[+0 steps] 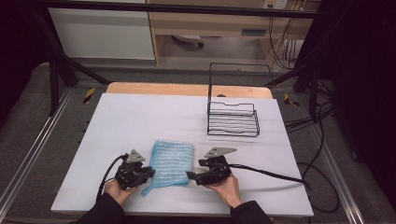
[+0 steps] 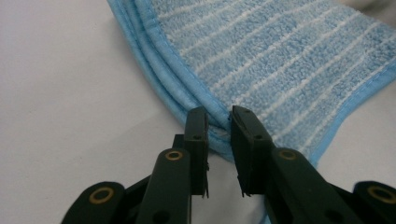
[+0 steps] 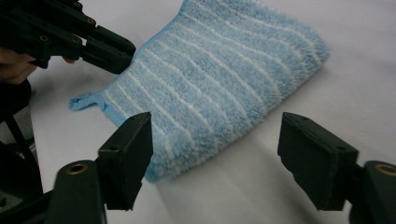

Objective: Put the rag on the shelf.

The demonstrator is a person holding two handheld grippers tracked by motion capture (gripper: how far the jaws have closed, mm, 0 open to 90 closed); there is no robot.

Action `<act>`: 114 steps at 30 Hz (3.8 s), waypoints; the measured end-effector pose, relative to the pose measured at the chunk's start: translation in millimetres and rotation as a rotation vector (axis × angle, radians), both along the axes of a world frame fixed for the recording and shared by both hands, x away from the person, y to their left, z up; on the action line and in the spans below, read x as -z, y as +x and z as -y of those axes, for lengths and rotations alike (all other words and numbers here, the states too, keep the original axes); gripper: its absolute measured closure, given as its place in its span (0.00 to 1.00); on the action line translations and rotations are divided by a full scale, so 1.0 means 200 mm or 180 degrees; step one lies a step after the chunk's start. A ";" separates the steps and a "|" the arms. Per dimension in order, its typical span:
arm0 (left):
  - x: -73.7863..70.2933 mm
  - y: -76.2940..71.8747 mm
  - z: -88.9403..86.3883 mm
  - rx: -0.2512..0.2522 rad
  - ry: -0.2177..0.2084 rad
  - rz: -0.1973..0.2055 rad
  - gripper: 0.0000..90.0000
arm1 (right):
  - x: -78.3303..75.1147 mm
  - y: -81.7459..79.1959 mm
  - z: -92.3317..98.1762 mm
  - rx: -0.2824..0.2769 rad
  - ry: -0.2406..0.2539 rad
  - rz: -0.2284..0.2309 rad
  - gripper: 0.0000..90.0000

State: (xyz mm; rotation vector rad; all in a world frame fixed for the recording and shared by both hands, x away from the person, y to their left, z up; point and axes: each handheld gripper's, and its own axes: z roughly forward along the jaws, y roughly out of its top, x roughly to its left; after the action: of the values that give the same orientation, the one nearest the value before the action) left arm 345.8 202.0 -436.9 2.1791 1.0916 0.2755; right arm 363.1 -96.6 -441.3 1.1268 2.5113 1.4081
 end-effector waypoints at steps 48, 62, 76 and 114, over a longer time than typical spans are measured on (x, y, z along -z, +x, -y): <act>-0.03 -0.07 0.10 0.0253 -0.0182 0.0041 0.95 | 0.01 -0.05 0.12 -0.0054 -0.0369 -0.0243 0.92; -0.09 0.00 0.00 0.0110 -0.0292 0.0254 0.52 | -0.07 -0.04 0.29 0.0106 0.0010 0.0146 0.26; -0.15 0.17 0.03 -0.0066 -0.0245 0.0279 0.18 | -0.08 -0.02 0.48 0.0323 0.0127 0.0304 0.05; 0.01 0.43 0.21 -0.0257 -0.0229 -0.0269 0.70 | -0.03 -0.02 0.47 0.0330 0.0064 0.0215 0.06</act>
State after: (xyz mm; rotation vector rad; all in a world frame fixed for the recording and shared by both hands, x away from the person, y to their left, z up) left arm 430.9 159.6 -438.6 2.1024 1.2197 0.1786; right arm 359.3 -190.1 -434.5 1.1735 2.3622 1.4232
